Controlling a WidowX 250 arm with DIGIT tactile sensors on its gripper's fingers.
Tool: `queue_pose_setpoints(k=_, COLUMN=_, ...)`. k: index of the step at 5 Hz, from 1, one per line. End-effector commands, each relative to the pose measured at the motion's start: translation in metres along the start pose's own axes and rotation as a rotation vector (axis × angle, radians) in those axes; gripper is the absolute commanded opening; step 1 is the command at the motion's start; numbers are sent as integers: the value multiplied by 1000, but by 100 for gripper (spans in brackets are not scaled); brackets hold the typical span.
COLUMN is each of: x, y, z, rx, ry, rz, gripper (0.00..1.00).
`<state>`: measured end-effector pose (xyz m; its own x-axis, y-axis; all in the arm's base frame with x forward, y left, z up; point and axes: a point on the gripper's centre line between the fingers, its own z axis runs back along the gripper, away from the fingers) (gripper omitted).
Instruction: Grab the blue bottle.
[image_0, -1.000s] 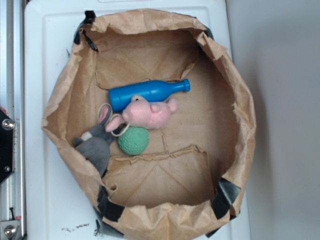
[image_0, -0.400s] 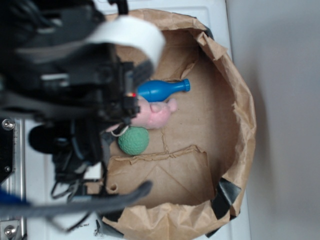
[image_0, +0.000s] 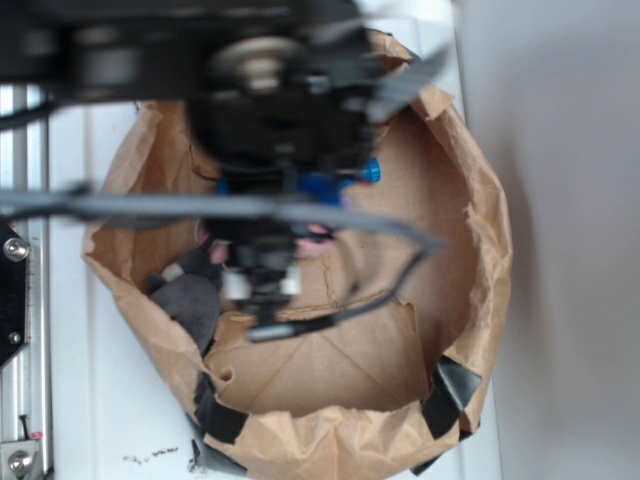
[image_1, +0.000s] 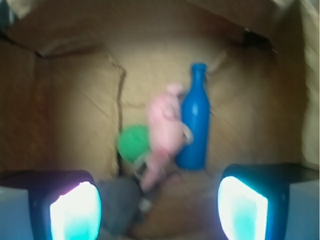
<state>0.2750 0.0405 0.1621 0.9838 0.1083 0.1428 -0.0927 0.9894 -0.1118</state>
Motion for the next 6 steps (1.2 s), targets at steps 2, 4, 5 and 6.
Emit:
queue_pose_setpoints(k=2, x=34, y=16, z=1, rx=-5, ry=-20, rz=49, gripper=100)
queue_pose_setpoints(k=4, x=36, y=20, z=-47, rx=85, ry=5, rz=54, gripper=100)
queue_pose_setpoints(k=5, x=33, y=26, z=-76, rx=88, ry=-1, rz=23, gripper=100)
queue_pose_setpoints(k=6, x=27, y=33, z=-90, rx=51, ry=8, rz=2, gripper=100)
